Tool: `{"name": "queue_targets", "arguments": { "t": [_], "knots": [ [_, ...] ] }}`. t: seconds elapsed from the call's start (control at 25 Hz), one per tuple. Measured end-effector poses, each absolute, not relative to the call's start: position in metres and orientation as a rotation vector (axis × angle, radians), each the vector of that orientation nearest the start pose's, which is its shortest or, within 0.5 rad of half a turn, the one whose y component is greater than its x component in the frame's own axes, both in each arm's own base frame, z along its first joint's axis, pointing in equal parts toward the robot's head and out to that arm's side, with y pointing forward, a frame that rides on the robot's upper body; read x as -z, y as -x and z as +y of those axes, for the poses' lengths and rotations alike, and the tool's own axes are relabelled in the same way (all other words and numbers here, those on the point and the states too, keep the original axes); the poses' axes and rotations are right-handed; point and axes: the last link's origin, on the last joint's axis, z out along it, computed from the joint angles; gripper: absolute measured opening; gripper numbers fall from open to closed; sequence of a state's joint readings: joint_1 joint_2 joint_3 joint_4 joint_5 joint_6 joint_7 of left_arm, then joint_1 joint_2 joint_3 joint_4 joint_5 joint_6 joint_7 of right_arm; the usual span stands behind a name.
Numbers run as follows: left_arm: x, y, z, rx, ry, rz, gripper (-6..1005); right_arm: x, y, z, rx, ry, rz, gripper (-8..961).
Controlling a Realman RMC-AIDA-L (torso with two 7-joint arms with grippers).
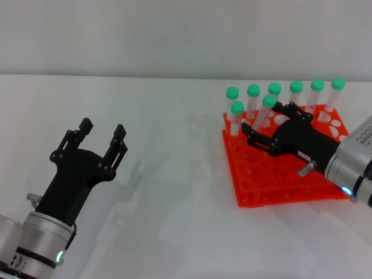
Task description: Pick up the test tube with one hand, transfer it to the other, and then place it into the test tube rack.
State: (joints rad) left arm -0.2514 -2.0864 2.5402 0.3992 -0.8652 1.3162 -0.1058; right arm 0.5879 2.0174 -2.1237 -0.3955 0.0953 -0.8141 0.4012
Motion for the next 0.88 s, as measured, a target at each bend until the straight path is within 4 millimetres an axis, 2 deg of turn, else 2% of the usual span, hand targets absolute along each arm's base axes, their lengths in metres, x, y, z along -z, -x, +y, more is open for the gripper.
{"name": "queue_targets", "arguments": {
  "t": [0.16,0.4,0.6,0.72,0.88],
  "knots": [
    [0.056,0.289,0.269,0.930,1.700,-0.523,685,0.068,-0.237,0.380,-0.682,2.184,0.363,874],
    [0.056,0.292,0.268,0.917,1.700,-0.522,685,0.054,-0.248,0.373,-0.738,2.118,0.382,874],
    [0.049,0.296,0.262,0.928,1.667,-0.501,684,0.018,-0.274,0.356,-0.807,1.922,0.316,874],
    [0.045,0.298,0.257,0.939,1.645,-0.485,684,-0.011,-0.298,0.345,-0.775,1.749,0.283,874],
    [0.040,0.304,0.252,0.928,1.611,-0.487,684,-0.033,-0.326,0.342,-0.711,1.623,0.349,874]
  ]
}}
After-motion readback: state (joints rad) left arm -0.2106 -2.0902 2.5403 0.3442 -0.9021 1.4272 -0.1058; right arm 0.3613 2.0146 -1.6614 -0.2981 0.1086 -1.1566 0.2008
